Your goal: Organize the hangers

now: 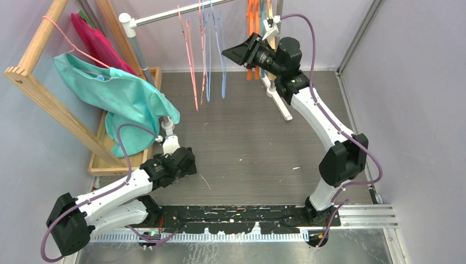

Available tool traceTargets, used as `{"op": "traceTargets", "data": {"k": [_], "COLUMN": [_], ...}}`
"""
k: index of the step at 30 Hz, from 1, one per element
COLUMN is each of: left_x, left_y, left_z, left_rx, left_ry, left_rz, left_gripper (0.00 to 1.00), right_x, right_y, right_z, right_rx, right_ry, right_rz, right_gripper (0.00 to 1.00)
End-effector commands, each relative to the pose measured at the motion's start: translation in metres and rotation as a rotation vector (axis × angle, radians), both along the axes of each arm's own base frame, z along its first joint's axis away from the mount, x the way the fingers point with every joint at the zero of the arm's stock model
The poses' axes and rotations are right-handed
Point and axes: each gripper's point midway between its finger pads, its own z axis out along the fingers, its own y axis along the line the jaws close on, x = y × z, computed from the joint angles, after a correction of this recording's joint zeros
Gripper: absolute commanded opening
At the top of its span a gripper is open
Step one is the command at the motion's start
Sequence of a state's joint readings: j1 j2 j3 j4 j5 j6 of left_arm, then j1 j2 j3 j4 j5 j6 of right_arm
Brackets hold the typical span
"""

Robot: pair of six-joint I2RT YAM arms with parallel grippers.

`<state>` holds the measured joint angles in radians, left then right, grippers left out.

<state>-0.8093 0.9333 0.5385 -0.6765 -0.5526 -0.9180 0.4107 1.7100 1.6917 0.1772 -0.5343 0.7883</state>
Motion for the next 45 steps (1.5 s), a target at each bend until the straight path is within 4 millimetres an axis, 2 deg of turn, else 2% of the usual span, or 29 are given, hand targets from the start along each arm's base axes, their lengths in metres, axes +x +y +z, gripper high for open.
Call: {"op": "traceTargets", "data": {"k": [1,5,6,7,8,11,13,20,22,25,31,35,45], "left_x": [0.015,0.016,0.016,0.016,0.016,0.016,0.016,0.013,0.013,0.014,0.013,0.013,0.015], "left_y": [-0.01,-0.014,-0.014,-0.014,-0.014,-0.012,-0.011,-0.009,-0.009,-0.01,-0.009,-0.009,-0.011], "left_z": [0.012,0.007,0.006,0.004,0.003,0.0,-0.002,-0.012,-0.013,-0.012,-0.013,-0.013,-0.013], "left_rx": [-0.025,-0.03,-0.028,-0.023,-0.019,-0.004,0.005,0.014,0.016,0.017,0.019,0.017,0.02], "left_ry": [-0.047,-0.039,-0.037,-0.032,-0.029,-0.023,-0.018,-0.011,-0.007,-0.006,-0.003,-0.006,-0.003], "left_rz": [0.002,-0.002,-0.003,-0.001,-0.002,0.001,0.002,0.0,-0.001,-0.002,-0.002,-0.003,-0.012], "left_gripper": [0.98,0.98,0.98,0.98,0.98,0.98,0.98,0.98,0.98,0.98,0.98,0.98,0.98], "right_x": [-0.026,-0.048,-0.053,-0.06,-0.066,-0.087,-0.1,-0.146,-0.152,-0.153,-0.151,-0.15,-0.149], "right_y": [-0.023,-0.039,-0.043,-0.046,-0.049,-0.058,-0.06,-0.047,-0.048,-0.058,-0.06,-0.063,-0.082], "right_z": [0.032,0.037,0.034,0.031,0.024,-0.003,-0.033,-0.183,-0.214,-0.247,-0.286,-0.302,-0.299], "right_rx": [-0.007,-0.04,-0.055,-0.066,-0.082,-0.155,-0.229,-0.547,-0.599,-0.637,-0.679,-0.72,-0.732], "right_ry": [-0.106,-0.147,-0.147,-0.147,-0.142,-0.131,-0.112,-0.01,0.006,0.032,0.093,0.117,0.067], "right_rz": [-0.07,-0.11,-0.116,-0.119,-0.126,-0.165,-0.19,-0.205,-0.212,-0.247,-0.262,-0.276,-0.353], "right_gripper": [0.68,0.78,0.84,0.94,0.99,1.0,1.0,1.0,1.0,1.0,1.0,1.0,1.0]}}
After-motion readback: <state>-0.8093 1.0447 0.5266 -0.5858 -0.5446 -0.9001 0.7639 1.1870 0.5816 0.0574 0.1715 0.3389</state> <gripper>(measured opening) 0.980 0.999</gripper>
